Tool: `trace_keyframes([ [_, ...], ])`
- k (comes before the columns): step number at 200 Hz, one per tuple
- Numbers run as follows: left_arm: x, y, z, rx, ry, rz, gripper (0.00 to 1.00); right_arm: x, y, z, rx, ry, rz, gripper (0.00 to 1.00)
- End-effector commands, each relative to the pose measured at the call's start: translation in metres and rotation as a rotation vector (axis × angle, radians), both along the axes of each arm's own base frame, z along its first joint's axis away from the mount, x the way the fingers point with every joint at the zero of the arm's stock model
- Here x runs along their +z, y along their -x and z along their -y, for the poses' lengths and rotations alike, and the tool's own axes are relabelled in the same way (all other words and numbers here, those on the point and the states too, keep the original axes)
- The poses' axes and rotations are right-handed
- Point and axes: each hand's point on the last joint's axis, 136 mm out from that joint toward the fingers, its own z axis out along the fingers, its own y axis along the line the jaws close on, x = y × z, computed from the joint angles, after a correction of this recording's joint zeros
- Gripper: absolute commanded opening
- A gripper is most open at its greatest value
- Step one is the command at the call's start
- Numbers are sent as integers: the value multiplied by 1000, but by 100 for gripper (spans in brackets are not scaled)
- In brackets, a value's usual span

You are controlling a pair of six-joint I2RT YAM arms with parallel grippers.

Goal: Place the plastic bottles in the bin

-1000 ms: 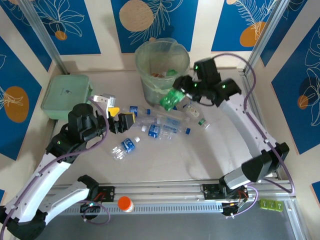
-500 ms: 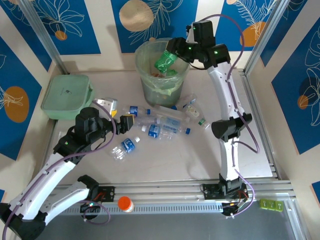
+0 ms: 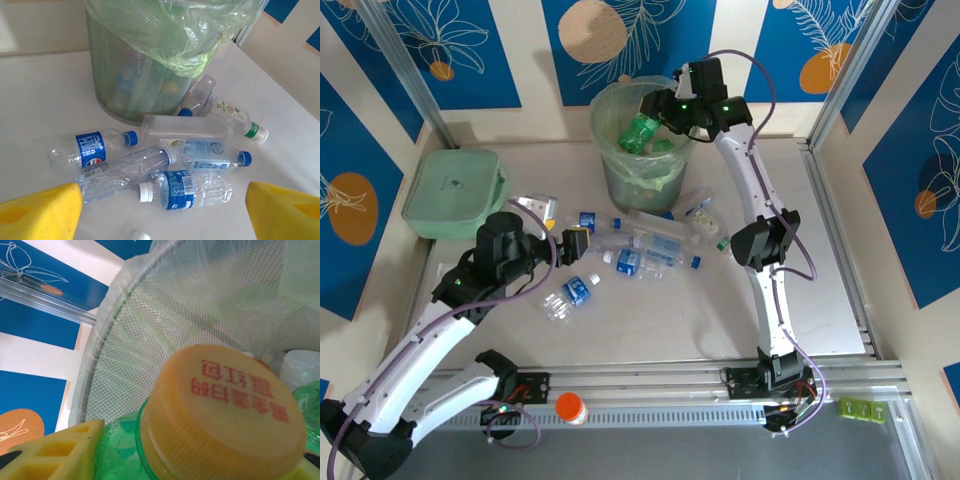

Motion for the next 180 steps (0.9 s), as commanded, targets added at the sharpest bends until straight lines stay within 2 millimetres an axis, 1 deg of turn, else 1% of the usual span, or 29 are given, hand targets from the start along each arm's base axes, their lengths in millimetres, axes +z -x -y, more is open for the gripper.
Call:
trace_keyframes([
  [1,4,-2,-6,22,-10,31,84,0,0,-14,41,1,33,54],
  [27,5,-2,-9,34,-14,36,84,-14,0,-24,43,65,55,55],
  [63,3,-4,-12,55,-23,22,84,-40,-6,-21,13,126,18,58],
  [75,1,-5,-15,73,-32,15,84,-43,-6,-23,17,136,17,61],
  [87,1,-6,-17,85,-38,15,84,-45,-4,-26,26,146,21,67],
  [100,2,-6,-18,91,-37,17,84,-46,-2,-28,31,156,25,71],
  [121,2,-6,-19,97,-37,18,85,-40,-2,-27,23,148,28,79],
  [155,4,-5,-23,113,-42,25,85,-23,-1,-23,5,126,52,86],
  [180,4,-5,-23,111,-44,28,85,-5,4,-20,6,116,83,90],
])
